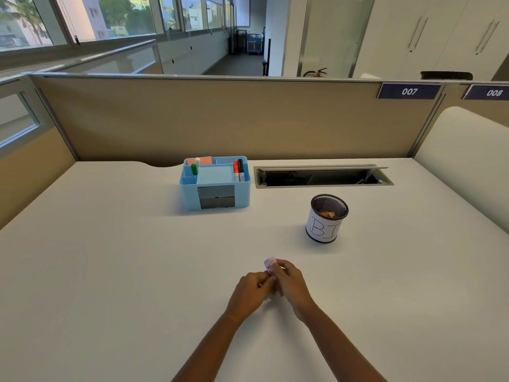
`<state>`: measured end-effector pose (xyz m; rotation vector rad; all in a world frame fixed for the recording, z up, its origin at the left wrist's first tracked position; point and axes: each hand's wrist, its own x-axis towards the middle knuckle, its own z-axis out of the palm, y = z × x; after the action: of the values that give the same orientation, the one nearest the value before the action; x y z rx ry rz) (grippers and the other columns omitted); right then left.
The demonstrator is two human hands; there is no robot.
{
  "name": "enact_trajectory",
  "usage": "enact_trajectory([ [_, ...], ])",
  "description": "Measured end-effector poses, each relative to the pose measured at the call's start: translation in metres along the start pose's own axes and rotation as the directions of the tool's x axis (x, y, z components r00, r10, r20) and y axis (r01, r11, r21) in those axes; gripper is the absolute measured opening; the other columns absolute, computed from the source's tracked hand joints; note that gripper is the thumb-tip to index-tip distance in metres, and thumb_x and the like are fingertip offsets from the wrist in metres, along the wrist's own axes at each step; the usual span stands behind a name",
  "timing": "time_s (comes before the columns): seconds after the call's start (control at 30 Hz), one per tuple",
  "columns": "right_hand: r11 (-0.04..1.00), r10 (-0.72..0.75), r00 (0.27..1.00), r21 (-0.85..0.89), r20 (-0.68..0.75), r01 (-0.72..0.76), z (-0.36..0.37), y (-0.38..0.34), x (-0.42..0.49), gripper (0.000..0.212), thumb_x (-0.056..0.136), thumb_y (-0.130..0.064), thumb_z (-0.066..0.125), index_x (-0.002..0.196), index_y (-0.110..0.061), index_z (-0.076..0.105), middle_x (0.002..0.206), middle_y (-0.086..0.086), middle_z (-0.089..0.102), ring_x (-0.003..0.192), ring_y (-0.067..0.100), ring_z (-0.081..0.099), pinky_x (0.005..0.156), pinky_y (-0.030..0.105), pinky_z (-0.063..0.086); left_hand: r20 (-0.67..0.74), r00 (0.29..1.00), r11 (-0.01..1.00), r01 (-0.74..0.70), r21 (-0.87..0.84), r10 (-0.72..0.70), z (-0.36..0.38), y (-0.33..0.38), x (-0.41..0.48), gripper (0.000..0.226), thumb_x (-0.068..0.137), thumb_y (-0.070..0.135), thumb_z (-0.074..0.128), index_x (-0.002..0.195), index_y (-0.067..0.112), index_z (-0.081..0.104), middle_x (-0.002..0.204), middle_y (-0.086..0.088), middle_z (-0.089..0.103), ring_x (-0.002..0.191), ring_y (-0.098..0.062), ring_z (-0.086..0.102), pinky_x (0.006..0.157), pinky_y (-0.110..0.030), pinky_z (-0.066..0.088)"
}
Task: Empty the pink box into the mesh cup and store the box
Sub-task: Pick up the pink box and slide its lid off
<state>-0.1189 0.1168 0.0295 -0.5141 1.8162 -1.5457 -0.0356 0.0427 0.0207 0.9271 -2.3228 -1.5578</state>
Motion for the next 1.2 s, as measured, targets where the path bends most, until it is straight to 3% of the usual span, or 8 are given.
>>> enact_trajectory([
  [0.13,0.998,0.04,0.997,-0.057,0.073,-0.036,0.001,-0.003,-0.002,0.026,0.094,-0.03,0.043,0.105,-0.01,0.056,0.074,-0.002,0.056,0.058,0.009,0.054,0.047,0.018,0.042,-0.056,0.996,0.996,0.059,-0.071,-0.063,-0.018,0.003,0.003,0.033,0.091,0.027,0.049,0.068,0.012,0.068,0.068,-0.005,0.071,0.058,-0.013,0.061,0.049,-0.018,0.047],
  [0.23,0.995,0.061,0.994,-0.089,0.096,-0.053,0.002,-0.004,-0.006,0.028,0.094,-0.033,0.042,0.107,-0.011,0.053,0.081,-0.001,0.056,0.065,0.012,0.057,0.05,0.02,0.049,-0.064,0.98,0.944,0.163,-0.285,-0.189,-0.029,0.01,0.007,0.017,0.092,0.018,0.046,0.082,0.011,0.059,0.068,-0.006,0.063,0.056,-0.017,0.058,0.049,-0.023,0.047],
  [0.33,0.98,0.04,0.996,-0.196,0.08,-0.023,0.006,0.0,-0.009,0.027,0.094,-0.035,0.04,0.103,-0.013,0.051,0.08,-0.003,0.057,0.065,0.009,0.057,0.045,0.013,0.044,0.003,0.974,0.95,0.221,-0.219,-0.226,-0.03,0.017,0.008,0.026,0.091,0.031,0.049,0.098,0.006,0.055,0.081,-0.011,0.063,0.059,-0.018,0.06,0.05,-0.023,0.05],
  [0.43,0.96,-0.033,0.998,-0.276,0.05,0.046,0.01,0.003,-0.011,0.018,0.095,-0.03,0.04,0.097,-0.014,0.049,0.083,0.001,0.059,0.064,0.009,0.056,0.045,0.007,0.042,0.015,0.979,0.967,0.205,-0.148,-0.205,-0.026,0.021,0.007,0.026,0.087,0.033,0.057,0.093,0.008,0.056,0.084,-0.012,0.065,0.057,-0.015,0.061,0.048,-0.02,0.051],
  [0.6,0.878,-0.144,0.989,-0.458,0.018,0.136,0.013,0.006,-0.011,0.021,0.093,-0.022,0.043,0.104,-0.007,0.05,0.092,0.004,0.058,0.077,0.015,0.053,0.062,0.023,0.04,-0.047,0.984,0.977,0.165,-0.135,-0.173,-0.021,0.02,0.01,0.02,0.085,0.024,0.061,0.083,0.004,0.06,0.088,-0.018,0.068,0.059,-0.015,0.061,0.047,-0.017,0.051],
  [0.77,0.758,-0.282,0.959,-0.612,0.008,0.228,0.013,0.011,-0.012,0.026,0.095,-0.031,0.039,0.11,-0.011,0.048,0.102,0.006,0.067,0.08,0.013,0.057,0.054,0.006,0.031,-0.091,0.983,0.974,0.143,-0.176,-0.16,-0.019,0.026,0.014,0.026,0.085,0.021,0.063,0.061,0.015,0.056,0.08,-0.016,0.066,0.06,-0.014,0.061,0.053,-0.019,0.053],
  [1.0,0.666,-0.374,0.927,-0.698,-0.008,0.263,0.008,0.011,-0.009,0.034,0.094,-0.036,0.039,0.118,-0.012,0.046,0.102,0.007,0.07,0.086,0.02,0.065,0.066,0.016,0.041,-0.118,0.981,0.964,0.121,-0.238,-0.152,-0.016,0.034,0.013,0.027,0.086,0.018,0.061,0.088,-0.008,0.066,0.09,-0.024,0.068,0.071,-0.024,0.061,0.081,-0.037,0.054],
  [1.2,0.651,-0.387,0.922,-0.711,-0.011,0.265,0.007,0.012,-0.009,0.033,0.094,-0.035,0.04,0.119,-0.014,0.046,0.099,0.007,0.07,0.084,0.02,0.065,0.066,0.018,0.044,-0.126,0.983,0.963,0.102,-0.249,-0.137,-0.015,0.034,0.012,0.029,0.085,0.017,0.062,0.093,-0.01,0.065,0.097,-0.028,0.069,0.078,-0.028,0.062,0.085,-0.041,0.055],
])
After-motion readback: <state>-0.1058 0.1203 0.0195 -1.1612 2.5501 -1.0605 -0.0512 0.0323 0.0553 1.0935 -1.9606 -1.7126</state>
